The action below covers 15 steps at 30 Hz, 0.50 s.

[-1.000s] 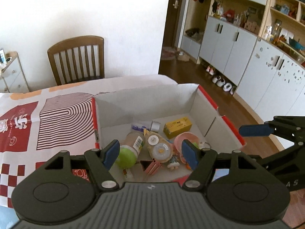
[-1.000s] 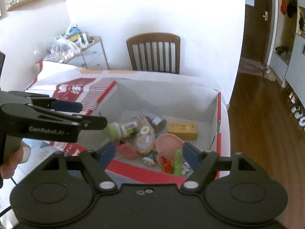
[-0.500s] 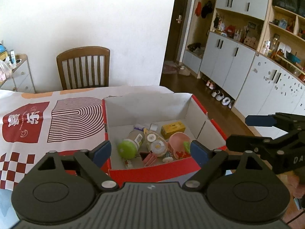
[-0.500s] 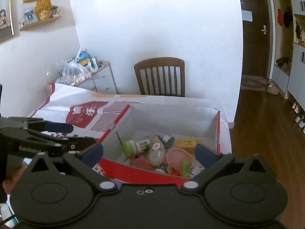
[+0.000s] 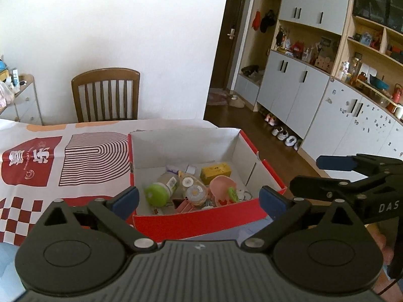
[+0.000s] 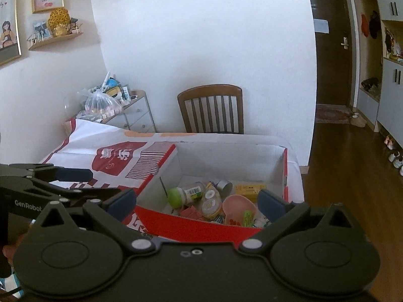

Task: Organize rigid objects

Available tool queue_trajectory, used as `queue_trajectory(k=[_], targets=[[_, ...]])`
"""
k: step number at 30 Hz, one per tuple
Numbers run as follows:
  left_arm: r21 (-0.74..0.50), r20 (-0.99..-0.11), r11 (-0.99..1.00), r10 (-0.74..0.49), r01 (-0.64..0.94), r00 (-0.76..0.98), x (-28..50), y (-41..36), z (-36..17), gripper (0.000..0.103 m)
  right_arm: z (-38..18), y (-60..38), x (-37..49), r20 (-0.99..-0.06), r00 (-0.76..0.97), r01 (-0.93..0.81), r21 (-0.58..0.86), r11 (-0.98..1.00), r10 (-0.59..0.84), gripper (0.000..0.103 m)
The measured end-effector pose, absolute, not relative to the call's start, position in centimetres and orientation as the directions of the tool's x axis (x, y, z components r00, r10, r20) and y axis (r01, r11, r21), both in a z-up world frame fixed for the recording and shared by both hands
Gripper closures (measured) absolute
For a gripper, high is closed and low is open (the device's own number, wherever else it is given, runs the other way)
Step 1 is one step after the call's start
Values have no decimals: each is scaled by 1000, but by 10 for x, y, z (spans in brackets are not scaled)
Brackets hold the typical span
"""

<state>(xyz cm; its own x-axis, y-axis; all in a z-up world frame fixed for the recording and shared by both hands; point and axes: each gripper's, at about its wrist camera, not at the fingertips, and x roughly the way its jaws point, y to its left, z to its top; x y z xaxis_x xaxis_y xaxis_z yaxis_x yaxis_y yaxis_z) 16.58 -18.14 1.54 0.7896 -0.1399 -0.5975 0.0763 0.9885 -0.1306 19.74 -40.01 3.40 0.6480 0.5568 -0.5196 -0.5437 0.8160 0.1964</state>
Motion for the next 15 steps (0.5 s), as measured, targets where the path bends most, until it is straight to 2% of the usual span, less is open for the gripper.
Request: queue_trajectory(k=[7, 15], targets=[[-80, -596, 996, -88, 51, 798, 165, -183, 16, 1, 32, -402, 197, -523, 649, -530, 211, 821, 553, 0], [-89, -597, 994, -99, 57, 796, 166, -180, 18, 1, 29, -404, 195, -534, 644, -513, 229, 827, 548, 0]])
